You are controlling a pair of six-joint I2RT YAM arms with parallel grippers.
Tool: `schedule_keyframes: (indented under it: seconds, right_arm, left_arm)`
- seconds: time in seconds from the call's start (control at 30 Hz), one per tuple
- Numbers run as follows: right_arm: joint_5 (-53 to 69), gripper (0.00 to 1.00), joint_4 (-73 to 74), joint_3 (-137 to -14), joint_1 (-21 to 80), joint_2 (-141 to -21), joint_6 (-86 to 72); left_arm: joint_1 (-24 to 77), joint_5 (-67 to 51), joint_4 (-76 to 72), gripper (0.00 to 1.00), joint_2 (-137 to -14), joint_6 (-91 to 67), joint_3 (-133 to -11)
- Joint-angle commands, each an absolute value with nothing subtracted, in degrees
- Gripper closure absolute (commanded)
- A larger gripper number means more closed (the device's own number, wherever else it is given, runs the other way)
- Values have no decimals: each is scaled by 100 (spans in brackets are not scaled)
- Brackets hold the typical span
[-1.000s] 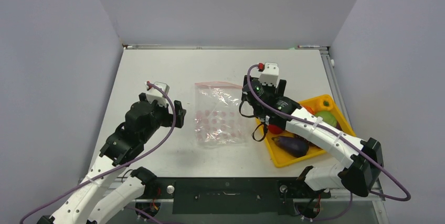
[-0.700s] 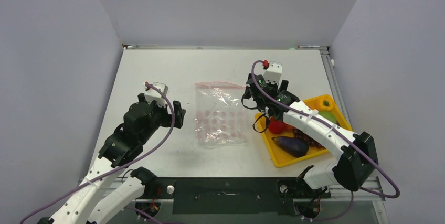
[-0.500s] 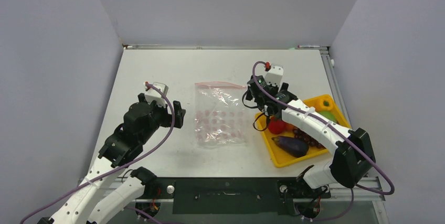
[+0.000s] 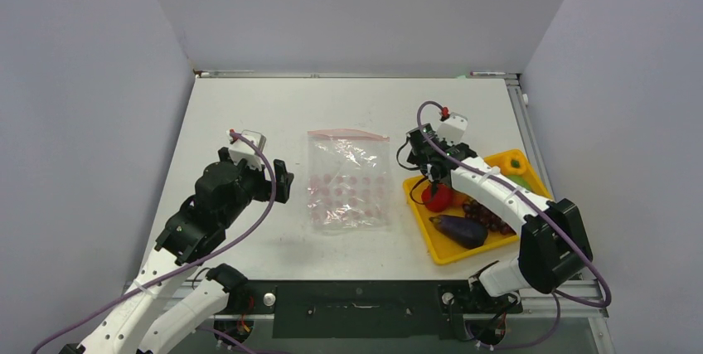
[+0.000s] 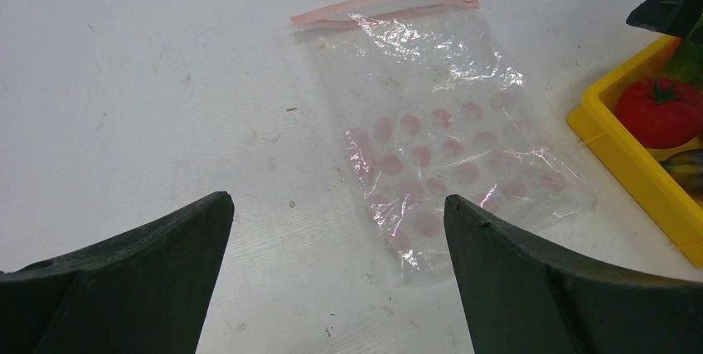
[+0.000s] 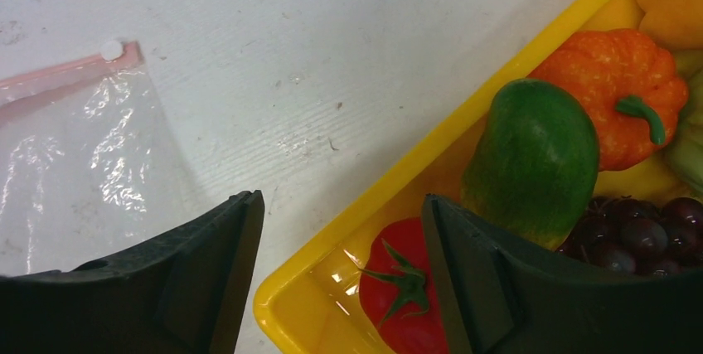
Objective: Place the food in the zip-top bag and seal the zipper
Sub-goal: Adjust the bin at the center of the board.
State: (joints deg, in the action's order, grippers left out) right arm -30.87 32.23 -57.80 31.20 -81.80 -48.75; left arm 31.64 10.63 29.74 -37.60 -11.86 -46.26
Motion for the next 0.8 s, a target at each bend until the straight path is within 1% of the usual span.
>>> schedule_keyframes:
  seconds: [0.0, 0.27, 0.63, 0.77]
  right_arm:
    - [-2865, 31, 3031, -5612, 2843, -8217, -5114]
    - [-2560, 35, 2780, -5391, 2547, -8340, -5143]
    - [-2406, 40, 2582, -5292, 2461, -8633, -5150]
    - [-2379, 43, 2526, -5267, 2452, -8709, -5138]
  left_arm:
    - [3123, 1011, 2750, 4, -3709, -1248, -4800]
    - [3123, 1011, 2746, 4, -3718, -1248, -4799]
    - [3122, 1000, 2739, 4, -3722, -1248, -4799]
    - [3127, 993, 2745, 4, -3718, -1250, -4798]
